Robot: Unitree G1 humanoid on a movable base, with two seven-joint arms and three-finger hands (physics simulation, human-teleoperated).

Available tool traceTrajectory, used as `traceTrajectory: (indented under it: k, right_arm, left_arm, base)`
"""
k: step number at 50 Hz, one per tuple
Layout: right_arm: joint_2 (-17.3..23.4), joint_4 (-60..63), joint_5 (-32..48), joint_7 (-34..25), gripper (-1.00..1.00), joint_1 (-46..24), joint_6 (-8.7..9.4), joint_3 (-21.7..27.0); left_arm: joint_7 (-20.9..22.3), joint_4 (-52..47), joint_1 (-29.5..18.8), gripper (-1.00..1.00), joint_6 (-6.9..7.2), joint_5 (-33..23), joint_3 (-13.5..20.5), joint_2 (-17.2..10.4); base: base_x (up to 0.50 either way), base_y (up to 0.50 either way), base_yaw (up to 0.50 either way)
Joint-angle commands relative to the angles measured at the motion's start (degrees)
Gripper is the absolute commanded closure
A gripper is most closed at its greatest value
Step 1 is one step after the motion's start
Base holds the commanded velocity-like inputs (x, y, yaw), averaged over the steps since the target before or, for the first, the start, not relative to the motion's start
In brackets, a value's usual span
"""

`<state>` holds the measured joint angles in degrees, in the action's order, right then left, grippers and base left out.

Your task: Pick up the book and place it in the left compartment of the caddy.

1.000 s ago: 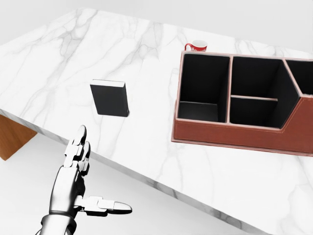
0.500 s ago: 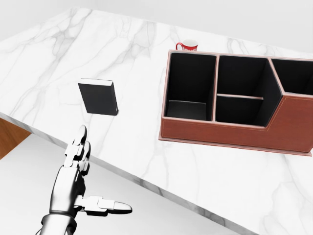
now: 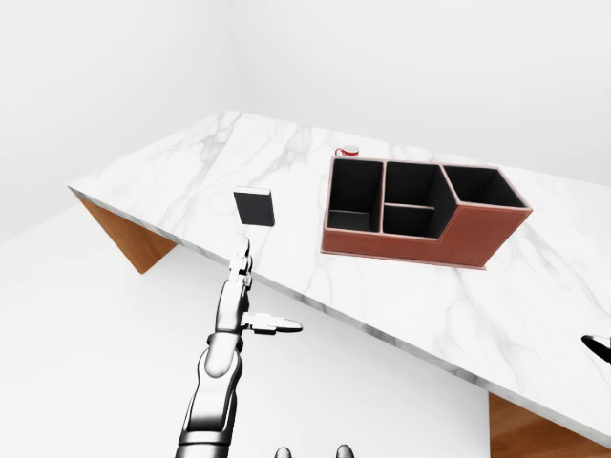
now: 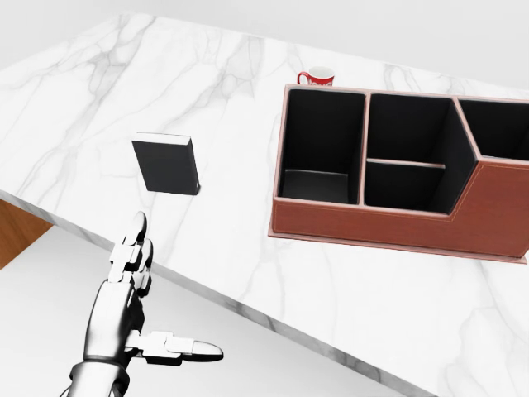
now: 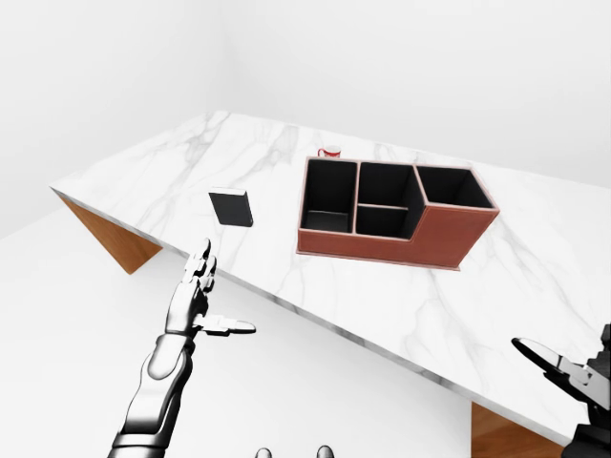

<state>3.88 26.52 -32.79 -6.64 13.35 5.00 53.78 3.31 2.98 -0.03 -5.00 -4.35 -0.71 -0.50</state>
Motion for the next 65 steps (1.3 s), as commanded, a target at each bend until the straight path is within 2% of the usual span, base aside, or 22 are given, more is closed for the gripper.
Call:
traceTrajectory:
  k: [1,29,65]
  right_arm:
    - [0.05,-0.68,0.51,0.01,-1.00,-0.14,0.00,-0.31]
    - [0.12,-0.45,0.31,0.40,-1.00,-0.10,0.00,-0.16]
    - [0.00,-0.40,0.65,0.15,-1.00,-0.05,0.00,-0.25]
  left_arm:
    - [0.03,-0.90,0.40,-1.00,0.00,0.00,-0.13,0.06]
    - [0.29,-0.54,0.29,-1.00,0.00,0.14,-0.18,0.02]
    - [3.84,-4.65,2.37,-1.00,0.00,1.23,-1.86,0.34]
  base:
    - [0.18,0.10,0.00]
    - [0.18,0.09,0.00]
    - [0.16,0.05,0.00]
